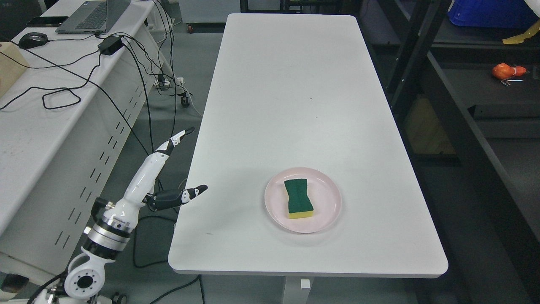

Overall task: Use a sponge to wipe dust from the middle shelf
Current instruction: 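Reach the open left hand over the sponge on the pink plate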

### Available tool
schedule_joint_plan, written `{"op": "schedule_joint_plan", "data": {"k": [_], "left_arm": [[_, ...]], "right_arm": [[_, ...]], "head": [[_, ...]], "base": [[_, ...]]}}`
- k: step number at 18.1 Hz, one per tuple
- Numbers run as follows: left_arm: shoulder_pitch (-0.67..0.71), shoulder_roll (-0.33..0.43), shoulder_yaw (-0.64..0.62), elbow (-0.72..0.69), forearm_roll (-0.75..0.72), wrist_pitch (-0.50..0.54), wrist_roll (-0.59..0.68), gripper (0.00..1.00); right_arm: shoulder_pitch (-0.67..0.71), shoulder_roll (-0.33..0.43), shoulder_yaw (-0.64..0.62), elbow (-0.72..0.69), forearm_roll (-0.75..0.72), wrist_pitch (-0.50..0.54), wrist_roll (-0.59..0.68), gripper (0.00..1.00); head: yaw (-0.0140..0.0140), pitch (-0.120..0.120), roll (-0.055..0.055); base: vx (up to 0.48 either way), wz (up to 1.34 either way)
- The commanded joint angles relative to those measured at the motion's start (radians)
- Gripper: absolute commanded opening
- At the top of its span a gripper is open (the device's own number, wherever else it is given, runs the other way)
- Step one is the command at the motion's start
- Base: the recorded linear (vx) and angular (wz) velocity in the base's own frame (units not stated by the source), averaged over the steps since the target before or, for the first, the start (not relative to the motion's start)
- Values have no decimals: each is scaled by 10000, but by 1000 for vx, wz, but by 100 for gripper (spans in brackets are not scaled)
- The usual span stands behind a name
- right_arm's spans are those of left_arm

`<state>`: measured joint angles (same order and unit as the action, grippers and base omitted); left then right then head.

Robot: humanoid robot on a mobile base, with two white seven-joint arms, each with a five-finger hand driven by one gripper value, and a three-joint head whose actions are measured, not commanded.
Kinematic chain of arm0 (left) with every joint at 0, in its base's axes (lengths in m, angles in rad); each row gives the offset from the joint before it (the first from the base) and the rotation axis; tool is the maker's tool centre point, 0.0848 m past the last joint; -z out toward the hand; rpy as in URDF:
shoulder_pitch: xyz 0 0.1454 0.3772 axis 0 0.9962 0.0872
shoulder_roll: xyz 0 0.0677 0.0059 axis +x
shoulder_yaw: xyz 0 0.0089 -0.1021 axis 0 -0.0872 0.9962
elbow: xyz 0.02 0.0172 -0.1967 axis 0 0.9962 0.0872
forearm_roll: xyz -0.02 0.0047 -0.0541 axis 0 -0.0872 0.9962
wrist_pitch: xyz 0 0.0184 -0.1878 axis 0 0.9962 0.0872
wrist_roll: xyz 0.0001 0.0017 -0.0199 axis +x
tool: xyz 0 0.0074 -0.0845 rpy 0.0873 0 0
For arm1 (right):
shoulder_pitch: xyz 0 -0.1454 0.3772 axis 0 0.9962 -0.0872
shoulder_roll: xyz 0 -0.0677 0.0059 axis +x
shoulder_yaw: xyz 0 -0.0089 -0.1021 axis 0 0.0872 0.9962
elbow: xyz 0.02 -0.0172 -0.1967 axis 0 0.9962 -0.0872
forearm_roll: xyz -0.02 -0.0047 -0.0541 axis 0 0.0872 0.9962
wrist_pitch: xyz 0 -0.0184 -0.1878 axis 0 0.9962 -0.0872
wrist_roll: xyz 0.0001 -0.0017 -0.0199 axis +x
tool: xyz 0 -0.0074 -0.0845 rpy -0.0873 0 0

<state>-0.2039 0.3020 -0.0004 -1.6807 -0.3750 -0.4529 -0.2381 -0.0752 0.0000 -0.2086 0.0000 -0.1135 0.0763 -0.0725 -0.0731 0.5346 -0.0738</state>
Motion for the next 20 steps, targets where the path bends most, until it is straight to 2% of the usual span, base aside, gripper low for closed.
{"op": "schedule_joint_plan", "data": {"k": [1, 4, 8, 12, 14, 20], "left_arm": [[-2497, 3008, -514, 1421, -4587, -1662, -1312, 96], [-3343, 2871, -1893, 1406, -5880, -2617, -1515, 95], [-4921, 2656, -3735, 1467, -7122, -2696, -1546, 93], [-6089, 1417, -4749, 2202, -7768, -2696, -1592, 93], [-6183, 544, -5072, 2418, -8273, -2696, -1577, 93], [-6106, -1283, -5825, 3505, -9105, -2681, -1469, 92]], "right_arm": [[0, -175, 0, -174, 0, 4, -11, 100], [0, -175, 0, -174, 0, 4, -11, 100], [0, -175, 0, -174, 0, 4, -11, 100], [1, -175, 0, -174, 0, 4, -11, 100], [0, -175, 0, -174, 0, 4, -11, 100], [0, -175, 0, -174, 0, 4, -11, 100]], "head": [[0, 0, 0], [0, 0, 0], [0, 0, 0], [0, 0, 0], [0, 0, 0], [0, 0, 0]], "base": [[0, 0], [0, 0], [0, 0], [0, 0], [0, 0], [0, 0]]}}
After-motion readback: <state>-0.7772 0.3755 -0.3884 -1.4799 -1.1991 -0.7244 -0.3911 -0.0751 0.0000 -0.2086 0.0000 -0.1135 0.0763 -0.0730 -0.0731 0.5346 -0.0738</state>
